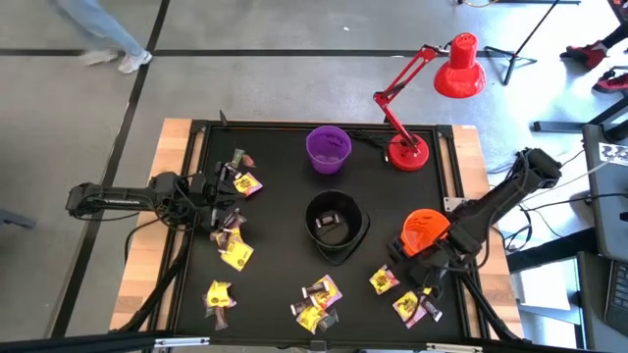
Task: Sort candy
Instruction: Put the yellow candy into the purple bucket
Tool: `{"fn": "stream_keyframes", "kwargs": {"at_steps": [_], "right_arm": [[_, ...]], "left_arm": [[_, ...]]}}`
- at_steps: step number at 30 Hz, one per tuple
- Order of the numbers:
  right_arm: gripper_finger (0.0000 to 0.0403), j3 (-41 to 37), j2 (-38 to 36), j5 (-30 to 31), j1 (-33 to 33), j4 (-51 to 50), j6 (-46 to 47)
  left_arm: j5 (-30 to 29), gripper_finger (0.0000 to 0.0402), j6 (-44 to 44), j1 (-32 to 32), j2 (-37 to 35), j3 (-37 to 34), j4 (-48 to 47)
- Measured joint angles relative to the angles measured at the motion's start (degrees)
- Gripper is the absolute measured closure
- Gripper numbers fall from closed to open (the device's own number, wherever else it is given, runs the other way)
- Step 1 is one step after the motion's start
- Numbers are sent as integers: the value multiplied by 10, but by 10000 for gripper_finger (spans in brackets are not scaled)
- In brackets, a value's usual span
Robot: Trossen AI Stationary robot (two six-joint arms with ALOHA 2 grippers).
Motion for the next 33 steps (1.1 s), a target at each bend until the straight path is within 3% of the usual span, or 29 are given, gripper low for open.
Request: {"fn": "stream_keyframes", "kwargs": {"at_steps": [17,33], "right_arm": [[105,0,108,-3,0,24,-27],[105,0,156,22,0,51,-39]], "left_arm": [[0,401,0,0,0,0,0],[0,401,0,0,0,0,0]]}}
